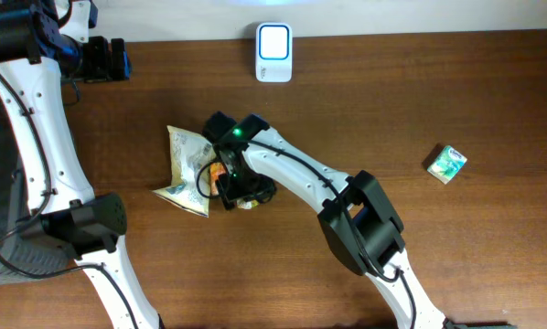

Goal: Scan the item barcode
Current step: 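Grasp the green tea pouch with the right gripper, then hold the green tea pouch over the scanner window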

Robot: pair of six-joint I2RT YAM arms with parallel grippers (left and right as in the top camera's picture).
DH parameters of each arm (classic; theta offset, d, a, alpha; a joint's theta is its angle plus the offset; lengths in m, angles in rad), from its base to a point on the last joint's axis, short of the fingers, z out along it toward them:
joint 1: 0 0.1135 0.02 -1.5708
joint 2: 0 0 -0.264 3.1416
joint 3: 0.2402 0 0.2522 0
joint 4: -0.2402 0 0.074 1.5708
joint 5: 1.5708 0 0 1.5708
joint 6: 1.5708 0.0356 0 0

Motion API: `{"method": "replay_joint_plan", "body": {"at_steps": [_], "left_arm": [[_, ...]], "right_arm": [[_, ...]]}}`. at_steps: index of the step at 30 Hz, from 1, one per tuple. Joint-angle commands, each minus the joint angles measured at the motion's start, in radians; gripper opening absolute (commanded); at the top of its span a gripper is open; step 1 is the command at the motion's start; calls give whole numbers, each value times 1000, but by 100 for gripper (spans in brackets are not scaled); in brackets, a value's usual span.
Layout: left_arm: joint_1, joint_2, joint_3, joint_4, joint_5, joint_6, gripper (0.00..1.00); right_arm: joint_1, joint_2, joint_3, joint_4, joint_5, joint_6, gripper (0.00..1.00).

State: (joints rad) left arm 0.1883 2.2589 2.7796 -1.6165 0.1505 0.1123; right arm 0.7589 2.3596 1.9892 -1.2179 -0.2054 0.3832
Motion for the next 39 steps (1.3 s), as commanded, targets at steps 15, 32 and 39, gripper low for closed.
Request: {"method": "replay_joint_plan", "body": {"at_steps": [15, 32, 39], "left_arm": [[-2, -6, 7, -1, 11, 10, 99], [-2, -6, 7, -1, 11, 10, 99], [-2, -6, 7, -1, 11, 10, 99]], "right_arm": [[-305, -112, -57, -17, -514, -488, 4], [-713, -423, -57, -208, -1097, -799, 4], [-693, -423, -57, -13, -798, -493, 4]]}}
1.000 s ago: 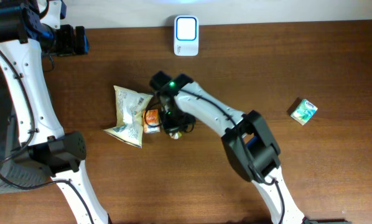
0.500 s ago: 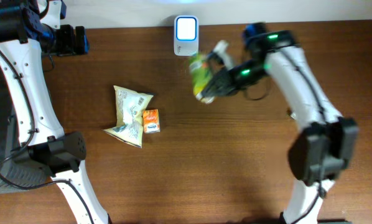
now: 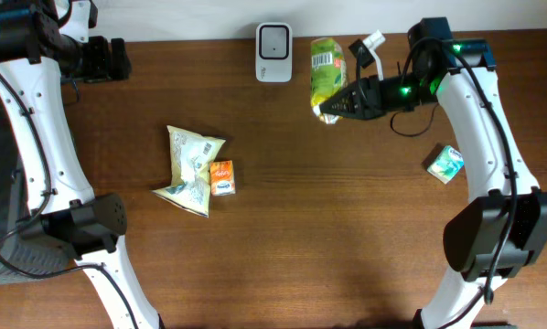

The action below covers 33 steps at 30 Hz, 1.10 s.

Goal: Scan the item barcode
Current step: 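Hold the green tea pouch over the scanner window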

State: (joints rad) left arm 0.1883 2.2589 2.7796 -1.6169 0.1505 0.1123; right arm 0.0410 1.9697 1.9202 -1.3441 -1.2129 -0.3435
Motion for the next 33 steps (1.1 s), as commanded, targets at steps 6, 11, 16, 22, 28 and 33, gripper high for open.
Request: {"method": "replay_joint_plan", "body": {"at_steps": [6, 11, 16, 22, 28, 33], "left_arm": [[-2, -6, 7, -1, 11, 10, 99], [-2, -6, 7, -1, 11, 10, 99], [-2, -6, 7, -1, 11, 10, 99], [-2, -6, 7, -1, 11, 10, 99], [-2, -6, 7, -1, 11, 10, 99], [-2, -6, 7, -1, 11, 10, 99]], "right_arm": [[237, -29, 116, 352, 1220, 461, 4], [394, 74, 116, 673, 1735, 233, 4], [418, 251, 116, 1037, 1908, -97, 4], [418, 431, 116, 1302, 1995, -449, 4], [426, 517, 114, 1308, 1976, -700, 4], [431, 525, 114, 1309, 1976, -700, 4]]}}
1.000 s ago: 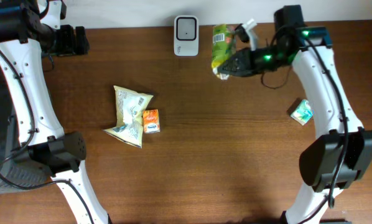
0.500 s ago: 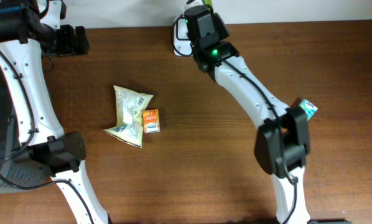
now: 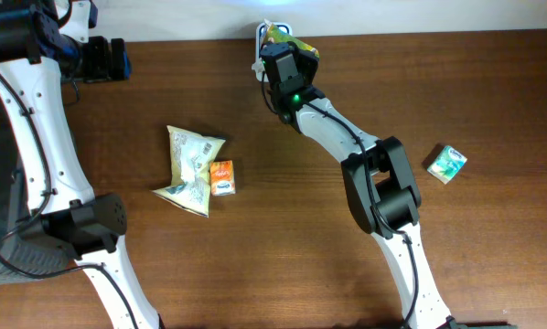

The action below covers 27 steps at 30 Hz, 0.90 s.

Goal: Scan the item barcode
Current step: 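Hold the green tea pouch over the scanner window, then move the green tea pouch to the right side of the table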

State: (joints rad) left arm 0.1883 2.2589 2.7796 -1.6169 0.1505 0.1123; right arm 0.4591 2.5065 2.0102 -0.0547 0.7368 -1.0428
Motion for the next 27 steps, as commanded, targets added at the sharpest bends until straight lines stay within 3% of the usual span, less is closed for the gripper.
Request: {"method": "replay_joint_plan", "body": {"at_steps": [1, 9, 11, 17, 20, 22, 24, 27], "left_arm": [[-2, -6, 7, -1, 11, 10, 99], [-2, -6, 7, -1, 11, 10, 99], [-2, -6, 7, -1, 11, 10, 99], [-2, -6, 7, -1, 11, 10, 99], [-2, -6, 7, -1, 11, 10, 99], [-2, -6, 7, -1, 11, 10, 99], [-2, -6, 7, -1, 11, 10, 99], [-2, -6, 7, -1, 11, 10, 99]], "right_arm": [[18, -12, 24, 26, 27, 0, 4], [42, -52, 24, 31, 47, 15, 4], [48, -97, 24, -19, 28, 132, 4], [50, -381, 24, -514, -414, 592, 4], [44, -526, 24, -730, -502, 936, 4], [44, -608, 24, -977, -558, 1126, 4], [39, -638, 24, -1189, -572, 1143, 4], [-63, -618, 22, -1394, -568, 1352, 4]]}}
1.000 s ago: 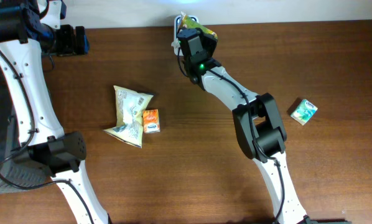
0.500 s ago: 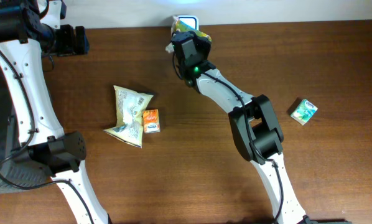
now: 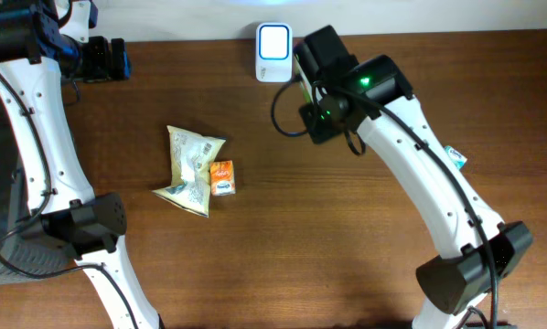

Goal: Scan the item barcode
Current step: 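Move the green tea pouch to the right side of the table, then move the right gripper to the orange box and grasp it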

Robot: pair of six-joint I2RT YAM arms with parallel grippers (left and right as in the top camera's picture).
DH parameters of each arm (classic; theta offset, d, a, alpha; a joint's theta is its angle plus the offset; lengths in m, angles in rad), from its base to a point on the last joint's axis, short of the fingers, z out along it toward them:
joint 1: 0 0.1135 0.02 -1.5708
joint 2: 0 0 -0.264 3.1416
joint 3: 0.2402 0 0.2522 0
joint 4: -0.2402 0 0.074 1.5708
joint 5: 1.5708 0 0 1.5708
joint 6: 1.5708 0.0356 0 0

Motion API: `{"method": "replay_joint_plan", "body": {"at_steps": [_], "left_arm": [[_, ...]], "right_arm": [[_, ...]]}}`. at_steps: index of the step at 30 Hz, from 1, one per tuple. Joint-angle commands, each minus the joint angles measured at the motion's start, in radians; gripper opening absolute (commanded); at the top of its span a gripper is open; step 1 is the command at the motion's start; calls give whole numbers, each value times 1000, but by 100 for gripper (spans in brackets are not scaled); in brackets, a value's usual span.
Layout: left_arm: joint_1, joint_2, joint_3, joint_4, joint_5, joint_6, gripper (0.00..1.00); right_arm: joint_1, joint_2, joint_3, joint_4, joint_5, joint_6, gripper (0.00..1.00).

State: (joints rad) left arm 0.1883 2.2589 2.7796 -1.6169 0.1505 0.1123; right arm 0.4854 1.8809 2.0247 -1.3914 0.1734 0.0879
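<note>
The white scanner (image 3: 273,52) stands at the table's back edge with its screen lit. My right arm reaches in from the lower right, and its wrist and gripper (image 3: 317,99) sit just right of the scanner. The wrist body hides the fingers from above, so nothing shows between them. The green packet is out of view. A yellow-green bag (image 3: 189,166) lies at centre left with a small orange box (image 3: 222,176) against its right side. My left gripper (image 3: 118,59) rests at the far back left, away from everything.
A small teal box (image 3: 457,157) lies at the right, partly covered by my right arm's link. The left arm's white links run down the left edge of the table (image 3: 283,247).
My right wrist has moved from directly over the scanner to just right of and nearer than it. The scanner's screen is uncovered again, and the green packet seen at the scanner no longer shows.
My right gripper was down at the yellow-green bag and orange box. Then it held a green packet with a barcode up to the right of the scanner. Then it was over the scanner with the packet. Now it sits beside the scanner, packet unseen.
</note>
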Motion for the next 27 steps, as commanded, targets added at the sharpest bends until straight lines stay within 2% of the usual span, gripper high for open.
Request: {"method": "replay_joint_plan", "body": {"at_steps": [1, 3, 5, 7, 9, 12, 15, 16, 18, 19, 23, 27], "left_arm": [[-2, -6, 7, -1, 11, 10, 99], [-2, -6, 7, -1, 11, 10, 99], [-2, -6, 7, -1, 11, 10, 99], [-2, -6, 7, -1, 10, 10, 99], [-2, -6, 7, -1, 11, 10, 99], [-2, -6, 7, -1, 11, 10, 99], [-2, -6, 7, -1, 11, 10, 99], [-2, -6, 7, -1, 11, 10, 99], [-2, -6, 7, -1, 11, 10, 99], [-2, -6, 7, -1, 11, 10, 99], [-2, -6, 7, -1, 11, 10, 99], [-2, -6, 7, -1, 11, 10, 99]], "right_arm": [[-157, 21, 2, -88, -5, 308, 4], [-313, 40, -40, -86, -6, 435, 4], [-429, 59, -93, -39, -6, 472, 4], [-548, 79, -249, 117, -76, 472, 4], [-594, 80, -362, 232, -130, 479, 4], [-658, 80, -596, 490, -272, 479, 4], [-679, 81, -708, 590, -270, 479, 8], [-684, 81, -713, 587, -270, 478, 10], [-699, 76, -704, 569, -298, 472, 43], [-711, 74, -676, 523, -358, 425, 49], [-718, 74, -479, 303, -487, 307, 54], [-654, 74, -263, 102, -517, 259, 60]]}}
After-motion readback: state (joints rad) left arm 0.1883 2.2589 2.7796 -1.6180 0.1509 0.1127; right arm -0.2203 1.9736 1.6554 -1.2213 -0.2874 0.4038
